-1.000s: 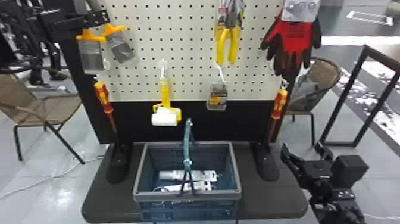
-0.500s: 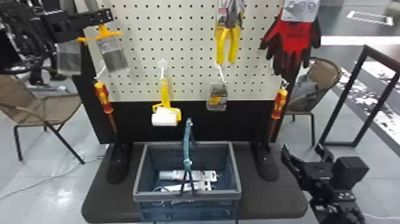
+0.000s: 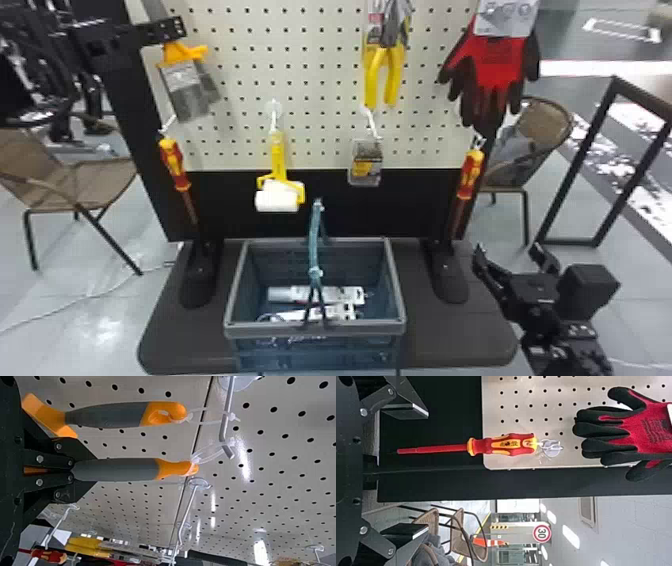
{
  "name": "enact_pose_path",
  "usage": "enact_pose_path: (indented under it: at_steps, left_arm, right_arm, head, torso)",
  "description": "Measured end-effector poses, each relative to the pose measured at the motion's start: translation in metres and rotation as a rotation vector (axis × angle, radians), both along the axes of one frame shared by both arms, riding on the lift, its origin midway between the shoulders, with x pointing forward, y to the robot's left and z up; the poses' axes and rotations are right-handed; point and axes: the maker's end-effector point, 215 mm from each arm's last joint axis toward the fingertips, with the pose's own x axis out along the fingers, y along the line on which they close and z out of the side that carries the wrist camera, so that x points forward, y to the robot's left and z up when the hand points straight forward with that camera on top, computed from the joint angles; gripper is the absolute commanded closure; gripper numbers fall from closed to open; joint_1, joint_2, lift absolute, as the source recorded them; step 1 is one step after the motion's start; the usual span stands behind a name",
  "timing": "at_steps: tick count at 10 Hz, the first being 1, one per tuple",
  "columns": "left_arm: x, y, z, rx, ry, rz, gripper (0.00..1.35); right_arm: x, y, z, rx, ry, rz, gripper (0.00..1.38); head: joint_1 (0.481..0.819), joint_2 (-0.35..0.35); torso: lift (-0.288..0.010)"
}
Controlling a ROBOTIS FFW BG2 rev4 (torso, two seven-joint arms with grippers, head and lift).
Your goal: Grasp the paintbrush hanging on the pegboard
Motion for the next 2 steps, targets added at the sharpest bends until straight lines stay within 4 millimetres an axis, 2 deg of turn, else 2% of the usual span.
enact_pose_path:
  at_steps: [2]
  left_arm:
    - [-0.0005,0.0018,0.0019,-0.009,-0.005,0.005,1.21]
  right_arm:
    - [-0.0003,-0.0001,-0.0005,0.002,0.001,0.0,0.28]
  head:
    - [0.549,0.0]
  torso:
    - [-0.1]
